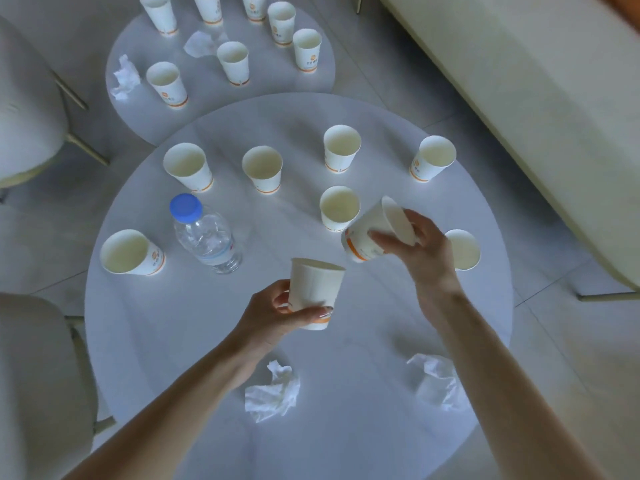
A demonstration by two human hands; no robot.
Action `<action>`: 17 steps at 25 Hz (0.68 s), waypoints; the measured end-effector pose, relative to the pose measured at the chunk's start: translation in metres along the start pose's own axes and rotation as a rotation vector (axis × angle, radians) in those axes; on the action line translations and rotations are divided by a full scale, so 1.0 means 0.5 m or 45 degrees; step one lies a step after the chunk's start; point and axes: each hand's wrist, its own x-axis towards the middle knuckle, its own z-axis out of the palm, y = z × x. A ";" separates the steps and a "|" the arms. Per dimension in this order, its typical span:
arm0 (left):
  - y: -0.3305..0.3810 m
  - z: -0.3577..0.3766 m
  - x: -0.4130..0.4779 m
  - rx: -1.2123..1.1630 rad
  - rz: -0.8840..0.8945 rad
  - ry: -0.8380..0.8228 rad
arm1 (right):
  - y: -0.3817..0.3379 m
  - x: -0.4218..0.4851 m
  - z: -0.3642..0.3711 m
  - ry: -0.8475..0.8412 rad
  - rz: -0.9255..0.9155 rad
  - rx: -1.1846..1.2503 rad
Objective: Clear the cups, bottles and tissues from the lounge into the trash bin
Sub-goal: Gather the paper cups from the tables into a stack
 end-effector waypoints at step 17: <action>0.095 0.138 0.029 -0.040 0.137 -0.074 | -0.067 -0.023 -0.074 -0.674 0.202 -0.244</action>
